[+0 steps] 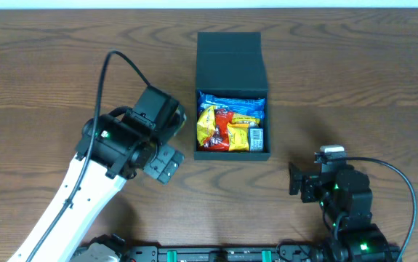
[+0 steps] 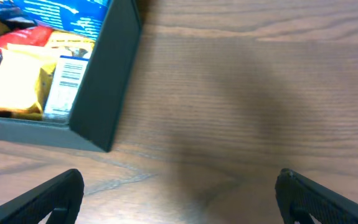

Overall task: Pack container
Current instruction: 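Bring the right gripper to the box's right side near the lid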

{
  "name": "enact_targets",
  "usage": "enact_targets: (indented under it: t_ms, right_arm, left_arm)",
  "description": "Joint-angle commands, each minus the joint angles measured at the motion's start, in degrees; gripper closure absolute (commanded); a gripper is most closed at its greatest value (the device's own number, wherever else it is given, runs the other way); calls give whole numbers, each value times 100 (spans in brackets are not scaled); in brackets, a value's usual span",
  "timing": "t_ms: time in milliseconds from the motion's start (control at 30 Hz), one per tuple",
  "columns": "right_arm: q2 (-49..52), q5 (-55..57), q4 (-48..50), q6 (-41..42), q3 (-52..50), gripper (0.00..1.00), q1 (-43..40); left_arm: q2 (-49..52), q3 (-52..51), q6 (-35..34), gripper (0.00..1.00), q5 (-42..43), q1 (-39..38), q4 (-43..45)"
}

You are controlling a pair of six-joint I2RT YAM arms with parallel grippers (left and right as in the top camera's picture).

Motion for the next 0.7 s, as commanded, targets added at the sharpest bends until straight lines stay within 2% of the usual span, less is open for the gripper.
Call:
enact_targets:
  t_ms: [0,133,400,533,667]
  right_arm:
    - [-24,-203,37,492,-4,1,-44]
    - [-24,-756,278,951,133,1,-42]
    - [498,-750,-758,931,1644,1,-37]
    - [1464,-758,-1373,892,2651,1,162]
    - [2758,-966,-1589,560,3506,1,898]
  left_arm:
    - [-26,-195,656,5,654,83,138]
    - [-20,-258,654,5,-68,83,372]
    - [-20,-258,656,4,-76,81,365]
    - [-20,-258,656,5,-76,81,367]
    - [-20,-256,656,5,-76,81,367]
